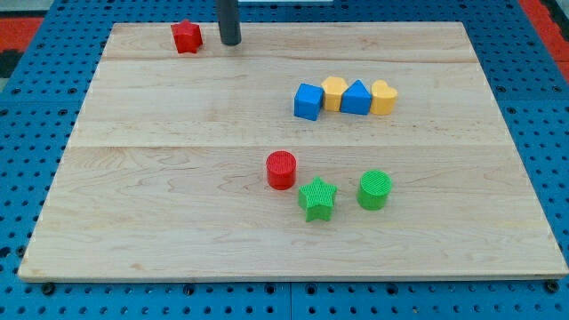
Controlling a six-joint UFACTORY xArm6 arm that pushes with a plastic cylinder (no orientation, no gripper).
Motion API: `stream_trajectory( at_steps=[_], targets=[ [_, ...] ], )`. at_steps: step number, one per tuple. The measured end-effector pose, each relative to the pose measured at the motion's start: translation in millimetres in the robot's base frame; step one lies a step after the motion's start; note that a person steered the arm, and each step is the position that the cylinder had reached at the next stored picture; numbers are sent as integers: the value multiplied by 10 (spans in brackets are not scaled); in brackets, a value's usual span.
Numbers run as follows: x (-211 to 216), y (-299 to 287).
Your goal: Separate the yellow hexagon and blue triangle from yellow heart and blue cube
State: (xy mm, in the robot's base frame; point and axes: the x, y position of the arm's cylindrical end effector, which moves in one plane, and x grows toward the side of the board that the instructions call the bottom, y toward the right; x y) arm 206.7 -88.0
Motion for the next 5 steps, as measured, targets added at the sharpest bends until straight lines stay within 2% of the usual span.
stream_trajectory(
  at_steps=[1,3,5],
  targets=[
    [-152,-363],
    [94,-730],
    [103,-406]
  ],
)
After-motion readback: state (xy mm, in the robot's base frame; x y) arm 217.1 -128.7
